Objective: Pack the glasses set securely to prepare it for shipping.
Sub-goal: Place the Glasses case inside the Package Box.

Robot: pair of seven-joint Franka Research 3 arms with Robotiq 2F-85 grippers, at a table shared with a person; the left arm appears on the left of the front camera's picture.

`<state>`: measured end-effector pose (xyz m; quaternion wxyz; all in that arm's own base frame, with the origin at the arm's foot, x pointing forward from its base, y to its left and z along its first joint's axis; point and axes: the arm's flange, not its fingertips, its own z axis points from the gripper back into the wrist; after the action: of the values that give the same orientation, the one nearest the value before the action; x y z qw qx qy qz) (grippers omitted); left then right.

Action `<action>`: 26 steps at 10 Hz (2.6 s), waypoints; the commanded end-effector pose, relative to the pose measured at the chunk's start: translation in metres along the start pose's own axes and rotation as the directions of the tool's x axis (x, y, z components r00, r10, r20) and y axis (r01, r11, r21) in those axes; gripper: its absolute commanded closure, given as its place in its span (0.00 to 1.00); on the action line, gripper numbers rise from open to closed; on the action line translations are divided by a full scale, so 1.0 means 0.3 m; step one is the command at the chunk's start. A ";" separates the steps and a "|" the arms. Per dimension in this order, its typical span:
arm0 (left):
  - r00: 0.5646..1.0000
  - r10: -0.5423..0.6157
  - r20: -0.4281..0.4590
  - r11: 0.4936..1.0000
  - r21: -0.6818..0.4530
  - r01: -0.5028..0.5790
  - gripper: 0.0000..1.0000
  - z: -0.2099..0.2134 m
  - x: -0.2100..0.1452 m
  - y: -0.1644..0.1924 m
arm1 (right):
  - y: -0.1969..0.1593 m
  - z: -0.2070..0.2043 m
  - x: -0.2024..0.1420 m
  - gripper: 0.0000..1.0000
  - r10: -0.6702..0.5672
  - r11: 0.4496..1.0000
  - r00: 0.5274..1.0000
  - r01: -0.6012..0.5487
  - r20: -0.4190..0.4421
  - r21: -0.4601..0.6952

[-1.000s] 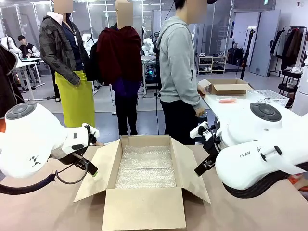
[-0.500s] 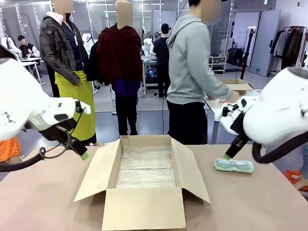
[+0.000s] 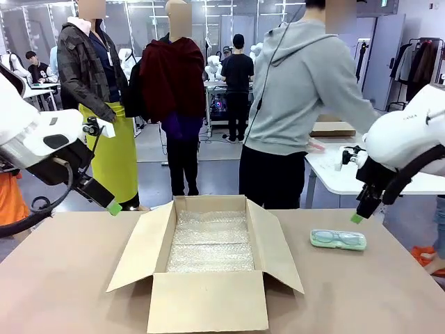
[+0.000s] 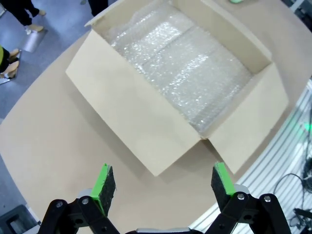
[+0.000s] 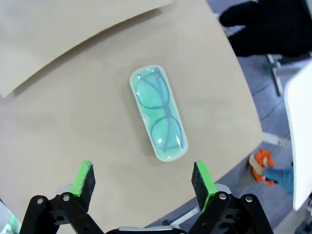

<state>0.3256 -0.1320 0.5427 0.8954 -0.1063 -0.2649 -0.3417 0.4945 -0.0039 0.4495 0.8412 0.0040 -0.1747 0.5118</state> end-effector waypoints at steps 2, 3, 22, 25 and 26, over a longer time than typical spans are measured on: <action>1.000 0.017 -0.020 0.998 -0.056 -0.018 0.00 0.005 -0.063 0.004 | -0.060 -0.015 0.018 0.00 0.042 0.997 0.999 -0.042 0.006 0.060; 1.000 0.011 -0.004 1.000 -0.020 -0.011 0.00 0.015 -0.009 -0.003 | -0.024 -0.014 0.003 0.00 0.036 0.999 0.999 -0.036 0.001 0.033; 1.000 0.011 -0.004 1.000 -0.020 -0.011 0.00 0.015 -0.009 -0.003 | -0.246 -0.487 0.053 0.00 0.177 0.961 0.971 -0.135 -0.159 0.242; 1.000 0.011 -0.004 1.000 -0.020 -0.011 0.00 0.015 -0.009 -0.003 | -0.229 -0.554 0.071 0.00 0.151 0.966 0.968 -0.102 -0.200 0.237; 1.000 0.011 -0.004 1.000 -0.020 -0.011 0.00 0.015 -0.009 -0.003 | -0.224 -0.574 0.074 0.00 0.154 0.964 0.967 -0.103 -0.201 0.247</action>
<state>0.3204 -0.1303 0.5451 0.8986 -0.1136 -0.2541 -0.3391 0.6052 0.0098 0.3094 0.8065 0.0451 -0.0262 0.5890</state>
